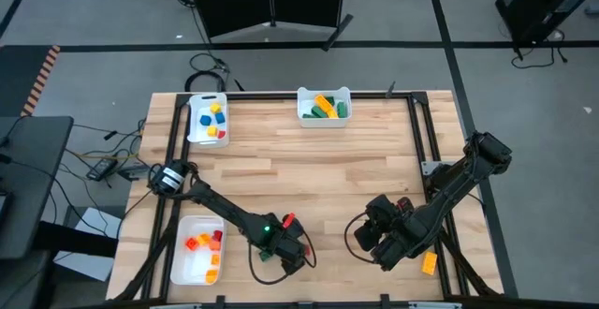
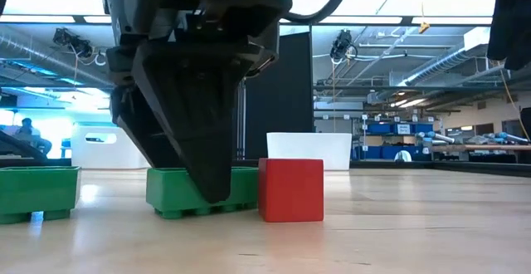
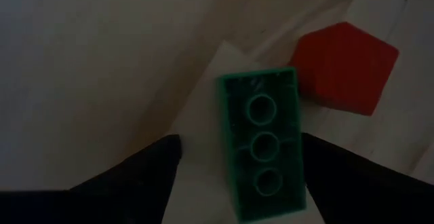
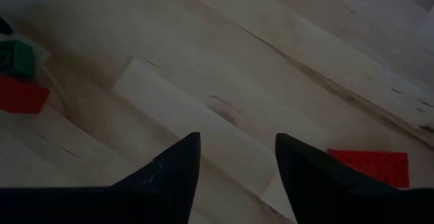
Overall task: Sort blocks by size
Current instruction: Put the green 8 stud game piece into the top right white bin
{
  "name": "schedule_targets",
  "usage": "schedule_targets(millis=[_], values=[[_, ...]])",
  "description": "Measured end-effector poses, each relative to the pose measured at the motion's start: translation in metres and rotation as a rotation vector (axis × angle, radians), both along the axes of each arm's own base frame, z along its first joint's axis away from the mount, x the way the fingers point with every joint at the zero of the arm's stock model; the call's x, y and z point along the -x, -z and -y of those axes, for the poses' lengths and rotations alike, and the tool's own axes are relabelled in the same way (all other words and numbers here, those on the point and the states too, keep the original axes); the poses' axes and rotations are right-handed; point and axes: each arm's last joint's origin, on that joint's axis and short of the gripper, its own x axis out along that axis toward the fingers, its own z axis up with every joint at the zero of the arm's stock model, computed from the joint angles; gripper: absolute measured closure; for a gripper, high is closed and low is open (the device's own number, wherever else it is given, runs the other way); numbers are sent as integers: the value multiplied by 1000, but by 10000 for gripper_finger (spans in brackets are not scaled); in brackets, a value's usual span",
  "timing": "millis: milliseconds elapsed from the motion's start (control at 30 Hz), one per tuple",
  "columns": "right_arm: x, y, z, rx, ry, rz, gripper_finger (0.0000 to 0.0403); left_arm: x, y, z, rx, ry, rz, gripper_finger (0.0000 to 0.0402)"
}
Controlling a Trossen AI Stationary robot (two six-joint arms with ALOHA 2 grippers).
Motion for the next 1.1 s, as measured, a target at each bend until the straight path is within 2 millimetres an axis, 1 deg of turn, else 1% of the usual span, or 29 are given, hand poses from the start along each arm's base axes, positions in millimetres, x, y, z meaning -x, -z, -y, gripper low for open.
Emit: schedule_targets(millis=[133, 433, 567, 633, 700, 800, 933, 1033, 1100], values=[[0, 0, 0, 5, -4, 1, 202, 0, 1, -2, -10, 1, -6, 132], [0, 0, 1, 21, -6, 15, 200, 0, 2, -5, -19, 3, -17, 259], [0, 0, 1, 21, -5, 16, 204, 1, -3, -5, -23, 73, -23, 261], [-1, 0, 1, 20, -3, 17, 205, 3, -8, -6, -23, 105, -18, 261], [-1, 0, 0, 19, -3, 19, 206, 6, -19, -8, -22, 125, -1, 261], [-1, 0, 0, 15, 2, 24, 204, 7, -44, -16, -19, 136, 57, 261], [-2, 0, -1, 6, 1, 33, 201, 10, -65, -36, -52, 119, 69, 258], [-2, 0, -1, 3, 1, 36, 202, 11, -85, -58, -72, 124, 100, 257], [-2, 0, -1, 3, 1, 36, 204, 9, -94, -75, -93, 130, 121, 256]])
